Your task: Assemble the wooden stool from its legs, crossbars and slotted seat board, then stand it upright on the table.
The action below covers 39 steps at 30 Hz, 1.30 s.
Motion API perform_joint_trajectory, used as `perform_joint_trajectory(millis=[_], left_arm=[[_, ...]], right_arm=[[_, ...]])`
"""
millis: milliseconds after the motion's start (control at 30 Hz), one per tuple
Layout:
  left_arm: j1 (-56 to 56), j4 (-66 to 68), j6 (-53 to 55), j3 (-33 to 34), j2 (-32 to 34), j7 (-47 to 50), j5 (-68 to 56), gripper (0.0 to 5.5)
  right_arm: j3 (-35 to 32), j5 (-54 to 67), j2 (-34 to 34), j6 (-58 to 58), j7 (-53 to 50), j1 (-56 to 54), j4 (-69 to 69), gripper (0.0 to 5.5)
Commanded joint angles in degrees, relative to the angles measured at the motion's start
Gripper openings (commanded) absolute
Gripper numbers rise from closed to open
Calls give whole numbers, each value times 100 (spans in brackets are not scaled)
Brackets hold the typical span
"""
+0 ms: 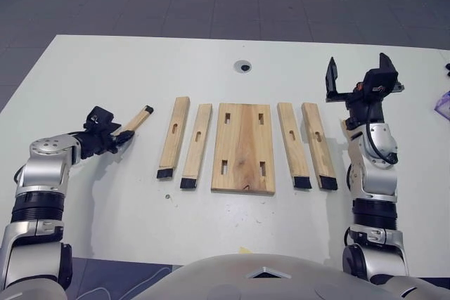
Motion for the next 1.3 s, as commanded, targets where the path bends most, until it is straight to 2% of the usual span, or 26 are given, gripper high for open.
perform_joint_trajectory(millis=[33,100,300,433,500,567,667,833,1067,1267,1300], left_arm=[[-189,636,-132,-318,69,-95,403,164],[-470,920,-234,-335,38,-85,439,132],[-654,1227,-366,-396,-25,-110,521,132],[-1377,598,-513,548,-493,1179,11,131],[-1637,-413,-863,620,-744,1807,170,131],[-1757,-1529,-1022,418,-990,1921,203,131],[-1877,-2621,-713,137,-1238,1501,-339,131],[-1433,-3100,-544,-492,-1395,793,-578,131],[-790,-4137,-13,-966,-1677,636,-859,131],[-666,-4435,162,-1076,-1734,646,-829,131],[-642,-4441,137,-1097,-1716,643,-783,131]], right_arm=[[4,-49,213,-110,-228,133,9,540],[2,-111,324,-161,-391,152,54,540],[-57,-147,436,-249,-603,186,56,540],[168,30,503,-159,-368,151,-114,540],[293,821,710,347,75,15,-368,540],[230,2380,1051,1186,467,-140,-870,540],[196,4359,1294,2118,777,-185,-1631,540],[320,5701,1583,2693,574,-283,-2069,540],[604,5674,1721,2974,458,-383,-1618,540],[936,4964,1811,2798,560,-534,-1301,540],[980,4911,1846,2794,581,-550,-1256,518]])
